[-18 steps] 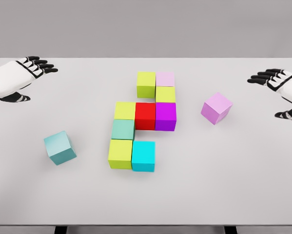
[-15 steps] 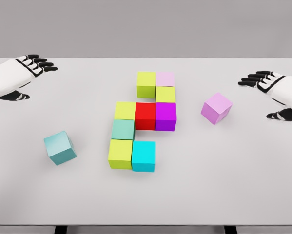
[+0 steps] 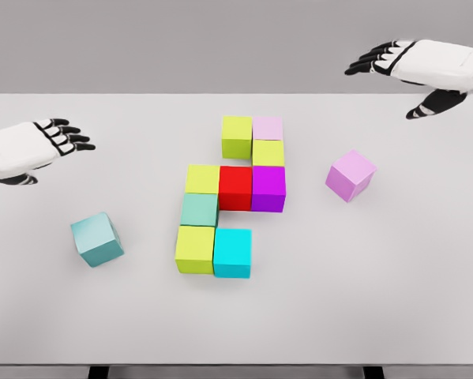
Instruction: Assemble the squares on the desktop into the number 2
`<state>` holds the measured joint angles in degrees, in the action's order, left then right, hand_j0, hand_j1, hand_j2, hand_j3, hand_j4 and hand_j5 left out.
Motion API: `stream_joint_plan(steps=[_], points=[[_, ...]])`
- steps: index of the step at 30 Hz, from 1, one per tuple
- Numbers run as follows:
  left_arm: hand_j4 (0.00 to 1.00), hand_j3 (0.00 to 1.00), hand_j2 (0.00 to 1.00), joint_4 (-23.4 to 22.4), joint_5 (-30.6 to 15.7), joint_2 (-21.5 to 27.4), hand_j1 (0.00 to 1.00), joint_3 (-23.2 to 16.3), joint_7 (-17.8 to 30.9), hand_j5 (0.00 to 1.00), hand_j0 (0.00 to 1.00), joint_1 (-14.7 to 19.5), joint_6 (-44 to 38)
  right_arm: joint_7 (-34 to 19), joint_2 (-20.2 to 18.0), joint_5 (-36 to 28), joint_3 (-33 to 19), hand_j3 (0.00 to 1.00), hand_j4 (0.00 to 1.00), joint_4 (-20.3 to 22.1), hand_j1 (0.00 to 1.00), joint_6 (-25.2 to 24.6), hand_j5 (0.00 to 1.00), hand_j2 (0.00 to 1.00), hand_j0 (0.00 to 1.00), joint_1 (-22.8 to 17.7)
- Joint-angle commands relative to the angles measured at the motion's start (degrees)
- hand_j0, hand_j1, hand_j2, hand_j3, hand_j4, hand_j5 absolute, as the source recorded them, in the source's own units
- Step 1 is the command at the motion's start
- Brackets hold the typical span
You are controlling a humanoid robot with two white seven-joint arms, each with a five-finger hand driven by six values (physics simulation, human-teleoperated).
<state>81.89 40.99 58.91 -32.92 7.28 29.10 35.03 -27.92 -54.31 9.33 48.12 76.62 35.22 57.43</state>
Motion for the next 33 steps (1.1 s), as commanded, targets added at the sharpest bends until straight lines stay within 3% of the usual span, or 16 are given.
stream_joint_plan(steps=[1, 3, 7, 9, 11, 18, 26, 32, 33], points=[[1.0, 1.0, 1.0, 2.57, -0.29, 2.34, 1.0, -2.41, 0.1, 1.0, 1.0, -0.01, -0.03, -5.81, 3.06, -0.8, 7.59, 1.0, 1.0, -6.82, 1.0, -0.22, 1.0, 1.0, 1.0, -0.05], [1.0, 1.0, 1.0, 3.36, -0.38, 3.93, 1.0, -3.56, 0.1, 1.0, 1.0, -0.01, -0.03, -7.08, 8.78, -0.72, 8.39, 1.0, 1.0, -13.51, 1.0, -0.22, 1.0, 1.0, 1.0, 1.72], [1.0, 1.0, 1.0, 4.86, -0.38, 5.34, 1.0, -5.14, 0.1, 1.0, 1.0, -0.01, -0.03, -7.08, 10.1, -0.63, 14.63, 1.0, 1.0, -17.64, 1.0, -0.22, 1.0, 1.0, 1.0, 6.46], [1.0, 1.0, 1.0, 6.35, -0.38, 6.21, 1.0, -6.37, 0.1, 1.0, 1.0, -0.1, -0.03, -7.08, 11.34, -0.19, 15.95, 1.0, 1.0, -19.84, 1.0, -0.22, 1.0, 1.0, 1.0, 6.73], [1.0, 1.0, 1.0, 7.06, -0.38, 6.39, 1.0, -7.34, 0.19, 1.0, 1.0, -0.1, -0.03, -7.08, 11.34, 0.51, 18.15, 1.0, 1.0, -19.84, 1.0, -0.22, 1.0, 1.0, 1.0, 6.55], [1.0, 1.0, 1.0, 8.9, -0.47, 6.39, 1.0, -10.59, 0.28, 1.0, 1.0, -0.1, -0.03, -7.08, 13.71, 2.36, 18.23, 1.0, 1.0, -19.76, 1.0, -0.22, 1.0, 1.0, 1.0, 5.5], [1.0, 1.0, 1.0, 12.94, -2.31, 8.5, 1.0, -10.5, 0.19, 1.0, 1.0, -0.28, -0.03, -7.08, 15.46, 5.17, 18.23, 0.99, 0.99, -20.81, 0.99, -0.22, 0.99, 0.99, 0.99, 3.39], [1.0, 1.0, 1.0, 13.47, -4.07, 9.12, 1.0, -10.68, 0.19, 1.0, 1.0, -0.54, -0.03, -7.08, 17.05, 5.53, 17.88, 0.99, 0.99, -23.36, 0.99, -0.22, 0.99, 0.99, 0.99, 3.21], [1.0, 1.0, 1.0, 13.39, -5.04, 9.29, 1.0, -11.12, 0.19, 1.0, 1.0, -0.54, -0.03, -7.08, 17.05, 5.61, 17.88, 0.94, 0.94, -23.36, 0.94, -0.22, 0.94, 0.94, 0.94, 3.21]])
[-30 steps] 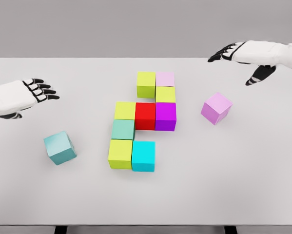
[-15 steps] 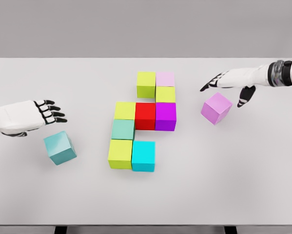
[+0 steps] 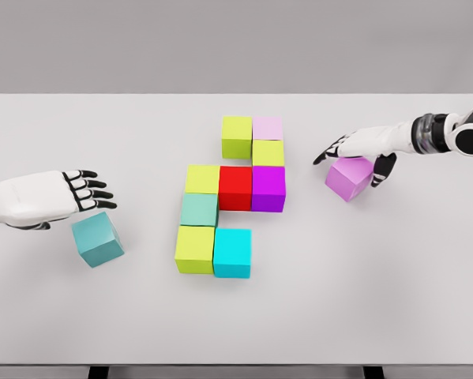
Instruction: Assemble the squares on the desktop into the number 2
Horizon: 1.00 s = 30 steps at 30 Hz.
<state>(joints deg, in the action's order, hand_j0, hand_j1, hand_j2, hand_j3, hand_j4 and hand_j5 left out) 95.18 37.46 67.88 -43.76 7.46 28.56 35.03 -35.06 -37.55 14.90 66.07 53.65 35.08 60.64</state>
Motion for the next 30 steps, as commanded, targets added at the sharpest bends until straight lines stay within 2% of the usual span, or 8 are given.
stream_joint_plan(steps=[1, 2, 4, 7, 11, 21, 25, 30], points=[[1.0, 1.0, 1.0, 0.18, -1.95, 0.5, 1.0, -0.62, 0.01, 1.0, 1.0, 0.0, -0.03, 0.06, 0.19, 0.13, 0.02, 0.86, 0.86, -0.3, 0.86, -0.08, 0.86, 0.86, 0.86, 0.0], [1.0, 1.0, 1.0, 0.18, -2.3, 0.59, 1.0, -1.06, -0.08, 1.0, 1.0, 0.0, -0.03, 0.06, 0.02, 0.21, 0.02, 0.74, 0.74, -0.13, 0.74, -0.08, 0.74, 0.74, 0.74, -0.09], [1.0, 1.0, 1.0, 0.18, -2.83, 0.59, 1.0, -1.68, -0.08, 1.0, 1.0, 0.0, -0.03, 0.06, 0.02, 0.74, 0.02, 0.64, 0.64, -0.04, 0.64, -0.08, 0.64, 0.64, 0.64, -0.18], [1.0, 1.0, 1.0, 0.62, -3.45, 0.5, 1.0, -2.21, -0.08, 1.0, 1.0, 0.0, -0.03, 0.06, 0.02, 0.92, 0.02, 0.56, 0.56, 0.23, 0.56, -0.08, 0.56, 0.56, 0.56, -0.35], [1.0, 1.0, 1.0, 0.62, -3.45, -0.03, 1.0, -2.65, -0.08, 1.0, 1.0, -0.09, -0.03, 0.06, -0.07, 0.74, -0.07, 0.56, 0.56, 0.84, 0.56, -0.08, 0.56, 0.56, 0.56, -0.26], [1.0, 1.0, 1.0, 0.44, -2.75, -2.14, 1.0, -4.14, 0.01, 1.0, 1.0, -0.44, -0.03, 0.06, -10.26, -0.84, -0.68, 0.56, 0.56, 17.1, 0.56, -0.08, 0.56, 0.56, 0.56, -0.18], [1.0, 1.0, 1.0, 0.0, -2.57, -2.23, 1.0, -4.32, 0.1, 1.0, 1.0, -0.44, -0.03, 0.06, -15.19, -1.37, -0.59, 0.56, 0.56, 25.36, 0.56, -0.08, 0.56, 0.56, 0.56, -0.35], [1.0, 1.0, 1.0, 0.0, -2.22, -2.23, 1.0, -4.76, 0.1, 1.0, 1.0, -0.53, -0.03, 0.06, -18.27, -1.81, -0.33, 0.56, 0.56, 33.27, 0.56, -0.08, 0.56, 0.56, 0.56, -1.84]])
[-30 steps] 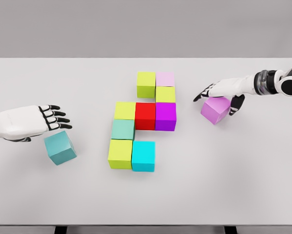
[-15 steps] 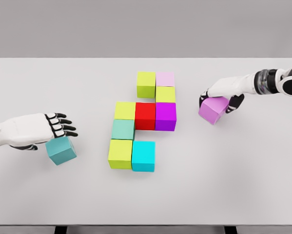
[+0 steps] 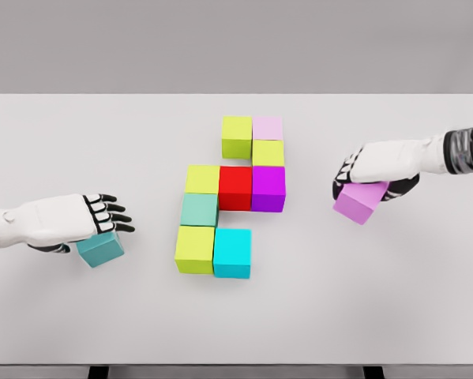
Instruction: Assemble the squares on the desktop into the number 2
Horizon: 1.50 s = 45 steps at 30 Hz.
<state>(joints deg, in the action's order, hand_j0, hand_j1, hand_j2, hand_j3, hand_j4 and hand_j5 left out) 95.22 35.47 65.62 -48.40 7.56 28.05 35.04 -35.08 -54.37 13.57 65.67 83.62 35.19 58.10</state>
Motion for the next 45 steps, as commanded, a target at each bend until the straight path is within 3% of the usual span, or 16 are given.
stream_joint_plan(steps=[1, 5, 7, 11, 15, 22, 24, 35, 36, 41, 43, 45], points=[[1.0, 1.0, 1.0, -0.03, -0.14, 0.04, 1.0, -0.12, 0.0, 1.0, 1.0, -0.01, -0.04, 0.08, -1.52, -0.3, 0.07, 0.56, 0.56, 5.41, 0.56, -0.19, 0.56, 0.56, 0.56, 0.0], [1.0, 1.0, 1.0, -0.03, -0.14, 0.04, 1.0, -0.12, 0.0, 1.0, 1.0, -0.01, -0.04, 0.08, -1.79, -0.04, 0.51, 0.56, 0.56, 10.33, 0.56, -0.19, 0.56, 0.56, 0.56, -0.79], [0.9, 0.9, 0.9, 0.05, 0.74, 0.04, 0.9, -0.12, 0.0, 0.9, 0.9, 0.08, -0.04, 0.08, -2.84, 0.14, 0.6, 0.56, 0.56, 14.03, 0.56, -0.19, 0.56, 0.56, 0.56, -1.59], [0.66, 0.66, 0.66, 0.41, 1.79, -0.22, 0.66, -0.12, 0.35, 0.66, 0.66, 0.08, -0.04, 0.08, -2.32, 0.49, 2.8, 0.56, 0.56, 16.31, 0.56, -0.19, 0.56, 0.56, 0.56, -1.85], [0.56, 0.56, 0.56, 0.41, 1.79, -0.66, 0.56, -0.12, 0.79, 0.56, 0.56, 0.08, -0.04, 0.08, -0.38, 0.66, 3.15, 0.56, 0.56, 16.14, 0.56, -0.19, 0.56, 0.56, 0.56, -2.2], [0.56, 0.56, 0.56, -0.12, 1.62, -0.66, 0.56, 0.23, 0.79, 0.56, 0.56, 0.78, -0.04, 0.08, 0.67, 0.75, 2.27, 0.7, 0.7, 15.87, 0.7, -0.19, 0.7, 0.7, 0.7, -2.11], [0.56, 0.56, 0.56, -0.39, 1.62, -0.75, 0.56, 0.67, 0.79, 0.56, 0.56, 1.4, -0.04, 0.08, 0.67, 0.75, 2.18, 1.0, 1.0, 15.7, 1.0, -0.19, 1.0, 1.0, 1.0, -2.11], [0.57, 0.57, 0.57, -7.06, 1.26, -4.97, 0.57, 0.58, 0.61, 0.57, 0.57, 6.67, -0.04, 0.08, -0.38, 0.58, 1.13, 1.0, 1.0, 15.7, 1.0, -0.19, 1.0, 1.0, 1.0, -2.03], [0.57, 0.57, 0.57, -7.5, 1.18, -5.32, 0.57, 0.58, 0.61, 0.57, 0.57, 7.02, -0.04, 0.08, -1.17, 0.4, 0.43, 1.0, 1.0, 15.7, 1.0, -0.19, 1.0, 1.0, 1.0, -2.03], [0.57, 0.57, 0.57, -13.39, 1.53, -10.68, 0.57, 0.5, 0.79, 0.57, 0.57, 10.89, -0.04, 0.08, -12.59, -1.71, -1.07, 1.0, 1.0, 15.87, 1.0, -0.19, 1.0, 1.0, 1.0, -2.03], [0.58, 0.58, 0.58, -16.11, 1.53, -12.61, 0.58, 0.41, 0.79, 0.58, 0.58, 12.21, -0.04, 0.08, -14.71, -1.71, -0.9, 1.0, 1.0, 15.79, 1.0, -0.19, 1.0, 1.0, 1.0, -1.94], [0.59, 0.59, 0.59, -18.58, 1.7, -15.16, 0.59, 0.23, 1.49, 0.59, 0.59, 13.7, -0.04, 0.08, -14.44, -1.01, 1.47, 1.0, 1.0, 14.38, 1.0, -0.19, 1.0, 1.0, 1.0, -1.85]])
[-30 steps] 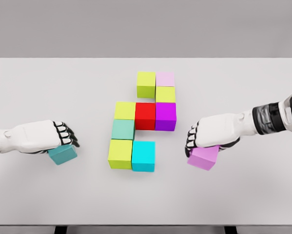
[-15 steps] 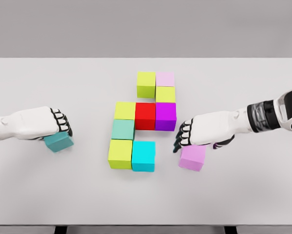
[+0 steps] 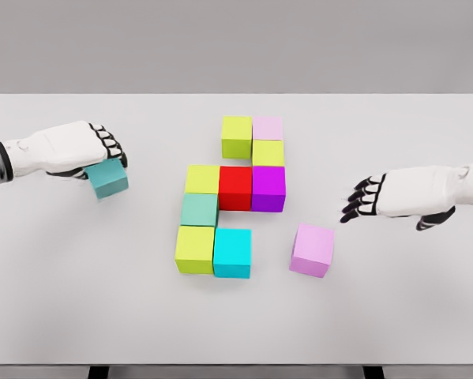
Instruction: Assemble the squares on the desktop into the number 2
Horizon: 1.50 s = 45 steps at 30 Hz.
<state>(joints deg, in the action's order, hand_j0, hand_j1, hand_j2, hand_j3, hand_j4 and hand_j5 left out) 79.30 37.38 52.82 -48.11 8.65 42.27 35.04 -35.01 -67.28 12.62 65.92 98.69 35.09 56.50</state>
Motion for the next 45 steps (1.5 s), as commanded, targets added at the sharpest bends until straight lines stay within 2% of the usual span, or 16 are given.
stream_joint_plan(steps=[1, 2, 5, 7, 14, 15, 18, 19, 23, 26, 28, 30, 33, 37, 42, 45], points=[[0.59, 0.59, 0.59, -3.89, -0.2, -3.51, 0.59, -0.15, 0.84, 0.59, 0.59, 0.09, -0.04, 0.01, -1.1, 0.12, 2.98, 1.0, 1.0, -2.88, 1.0, -0.09, 1.0, 1.0, 1.0, 0.19], [0.59, 0.59, 0.59, -4.77, -0.2, -4.22, 0.59, -0.15, 0.84, 0.59, 0.59, 0.61, -0.04, 0.01, -1.01, 0.38, 3.42, 1.0, 1.0, -4.03, 1.0, -0.09, 1.0, 1.0, 1.0, 1.15], [0.59, 0.59, 0.59, -8.2, -0.2, -6.68, 0.59, -0.15, 0.93, 0.59, 0.59, 2.28, -0.04, 0.01, 1.01, 3.37, 11.94, 1.0, 1.0, -5.43, 1.0, -0.09, 1.0, 1.0, 1.0, 5.11], [0.59, 0.59, 0.59, -11.62, -0.11, -8.79, 0.59, -0.15, 1.01, 0.59, 0.59, 3.78, -0.04, 0.01, 2.32, 3.55, 14.84, 1.0, 1.0, -7.63, 1.0, -0.09, 1.0, 1.0, 1.0, 6.69], [0.6, 0.6, 0.6, -22.08, -0.02, -15.38, 0.6, -0.15, 2.6, 0.6, 0.6, 8.61, -0.04, 0.01, 4.17, 5.13, 15.73, 1.0, 1.0, -7.37, 1.0, -0.09, 1.0, 1.0, 1.0, 6.69], [0.63, 0.63, 0.63, -23.05, -0.02, -15.82, 0.63, -0.15, 2.6, 0.63, 0.63, 8.79, -0.04, 0.01, 4.79, 5.04, 15.73, 1.0, 1.0, -7.37, 1.0, -0.09, 1.0, 1.0, 1.0, 6.69], [0.88, 0.88, 0.88, -24.2, -0.37, -15.65, 0.88, -0.15, 2.51, 0.88, 0.88, 9.4, -0.04, 0.01, 5.49, 5.04, 15.64, 1.0, 1.0, -7.37, 1.0, -0.09, 1.0, 1.0, 1.0, 6.69], [1.0, 1.0, 1.0, -23.93, -0.81, -14.95, 1.0, -0.23, 2.42, 1.0, 1.0, 9.84, -0.04, 0.01, 5.58, 4.95, 15.46, 1.0, 1.0, -7.2, 1.0, -0.09, 1.0, 1.0, 1.0, 6.69], [1.0, 1.0, 1.0, -20.25, -4.15, -7.92, 1.0, -0.23, 2.25, 1.0, 1.0, 9.58, -0.04, 0.01, 6.46, 4.6, 15.2, 1.0, 1.0, -7.02, 1.0, -0.09, 1.0, 1.0, 1.0, 7.04], [1.0, 1.0, 1.0, -15.59, -4.59, -3.78, 1.0, -0.32, 2.33, 1.0, 1.0, 8.09, -0.04, 0.01, 6.37, 4.69, 15.02, 1.0, 1.0, -3.77, 1.0, -0.09, 1.0, 1.0, 1.0, 7.13], [1.0, 1.0, 1.0, -11.99, -4.42, -0.8, 1.0, -0.23, 2.51, 1.0, 1.0, 6.07, -0.04, 0.01, 6.46, 4.69, 15.02, 1.0, 1.0, -2.89, 1.0, -0.09, 1.0, 1.0, 1.0, 7.22], [0.9, 0.9, 0.9, -8.29, -4.07, 2.72, 0.9, -0.15, 2.68, 0.9, 0.9, 3.78, -0.04, 0.01, 7.07, 4.78, 15.11, 1.0, 1.0, -2.89, 1.0, -0.09, 1.0, 1.0, 1.0, 7.22], [0.9, 0.9, 0.9, -4.95, -4.07, 5.8, 0.9, -0.23, 3.12, 0.9, 0.9, 1.15, -0.04, 0.01, 7.25, 4.69, 15.11, 1.0, 1.0, -2.89, 1.0, -0.09, 1.0, 1.0, 1.0, 7.22], [0.9, 0.9, 0.9, -1.96, -3.98, 6.85, 0.9, -0.85, 3.21, 0.9, 0.9, -1.23, -0.04, 0.01, 7.69, 4.51, 15.02, 1.0, 1.0, -2.27, 1.0, -0.09, 1.0, 1.0, 1.0, 7.22], [0.9, 0.9, 0.9, 1.9, -3.98, 6.41, 0.9, -4.01, 3.21, 0.9, 0.9, -1.4, -0.04, 0.01, 8.48, 4.6, 14.93, 1.0, 1.0, -2.27, 1.0, -0.09, 1.0, 1.0, 1.0, 7.22], [0.9, 0.9, 0.9, 2.26, -3.89, 5.98, 0.9, -5.15, 3.3, 0.9, 0.9, -1.4, -0.04, 0.01, 8.04, 4.34, 14.93, 1.0, 1.0, -2.19, 1.0, -0.09, 1.0, 1.0, 1.0, 7.48]])
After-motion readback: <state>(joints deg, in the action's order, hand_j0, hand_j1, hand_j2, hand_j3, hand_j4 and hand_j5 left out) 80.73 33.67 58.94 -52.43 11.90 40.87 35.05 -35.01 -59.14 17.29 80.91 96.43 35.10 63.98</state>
